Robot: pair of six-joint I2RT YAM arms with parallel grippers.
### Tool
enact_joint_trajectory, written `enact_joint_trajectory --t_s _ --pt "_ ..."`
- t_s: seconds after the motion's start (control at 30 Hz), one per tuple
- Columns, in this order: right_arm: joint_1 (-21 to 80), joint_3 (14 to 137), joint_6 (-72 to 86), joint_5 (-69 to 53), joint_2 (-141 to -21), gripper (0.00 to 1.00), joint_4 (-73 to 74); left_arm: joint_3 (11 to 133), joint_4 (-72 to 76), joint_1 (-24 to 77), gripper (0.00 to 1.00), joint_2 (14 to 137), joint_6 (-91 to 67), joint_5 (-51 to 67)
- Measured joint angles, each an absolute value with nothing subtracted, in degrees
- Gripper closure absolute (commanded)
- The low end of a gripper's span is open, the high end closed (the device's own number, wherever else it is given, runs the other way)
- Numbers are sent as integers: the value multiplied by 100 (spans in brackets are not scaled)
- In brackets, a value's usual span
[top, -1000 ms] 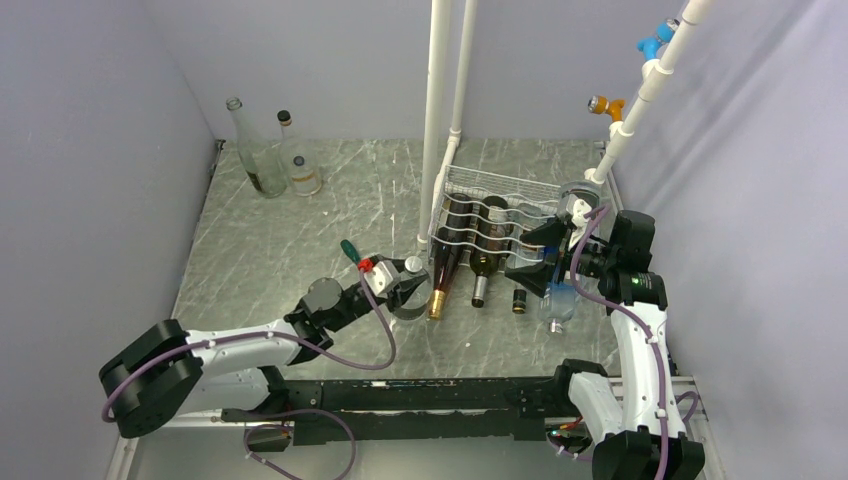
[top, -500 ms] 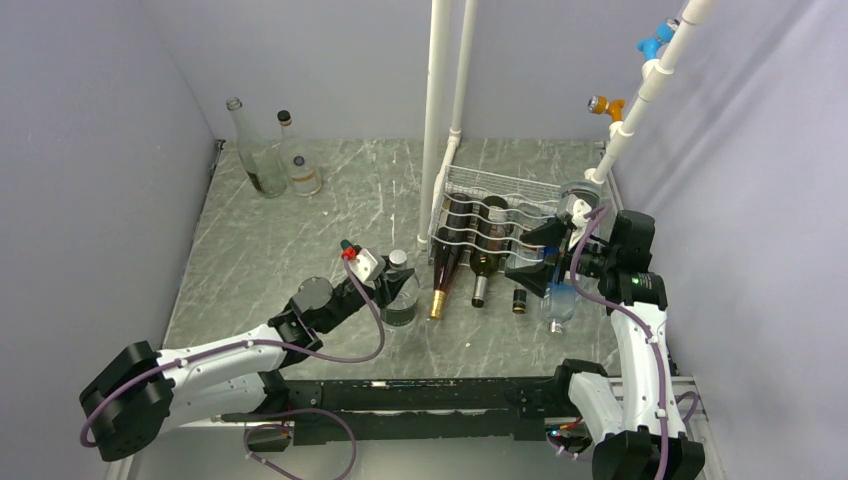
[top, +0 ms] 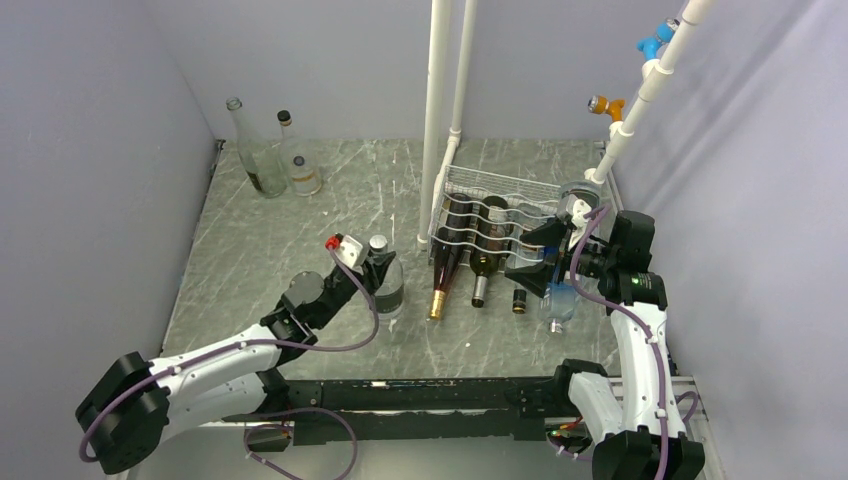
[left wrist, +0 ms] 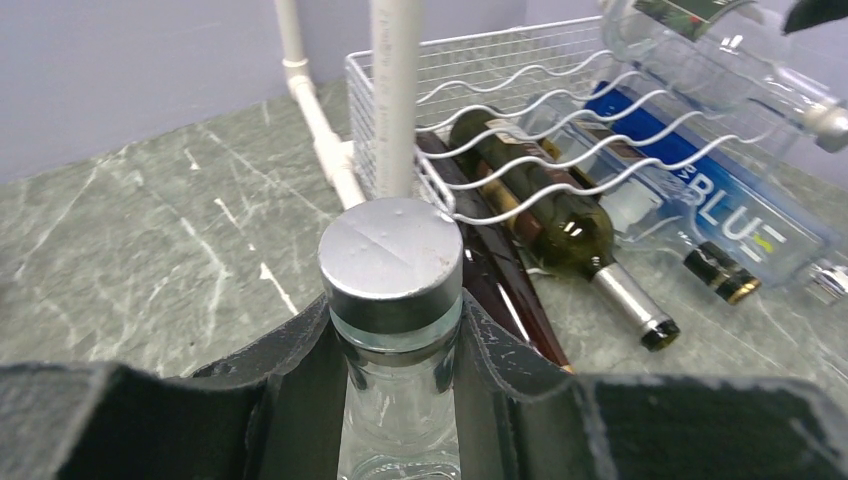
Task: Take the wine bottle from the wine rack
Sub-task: Pick up the wine bottle from the center of the board.
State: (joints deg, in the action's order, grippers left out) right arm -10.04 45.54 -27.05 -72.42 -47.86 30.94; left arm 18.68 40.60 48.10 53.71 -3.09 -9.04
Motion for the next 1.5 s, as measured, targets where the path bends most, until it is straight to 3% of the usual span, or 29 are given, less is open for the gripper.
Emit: enact_joint_trajectory --t_s 0.63,1.5 --pt "-1004 4530 -2742 -7220 -4735 0 3094 2722 3819 3898 100 5789 -416 -974" --pt "-891 4530 -2838 -7190 -4713 0 3164 4294 4541 2405 100 8130 -360 -692"
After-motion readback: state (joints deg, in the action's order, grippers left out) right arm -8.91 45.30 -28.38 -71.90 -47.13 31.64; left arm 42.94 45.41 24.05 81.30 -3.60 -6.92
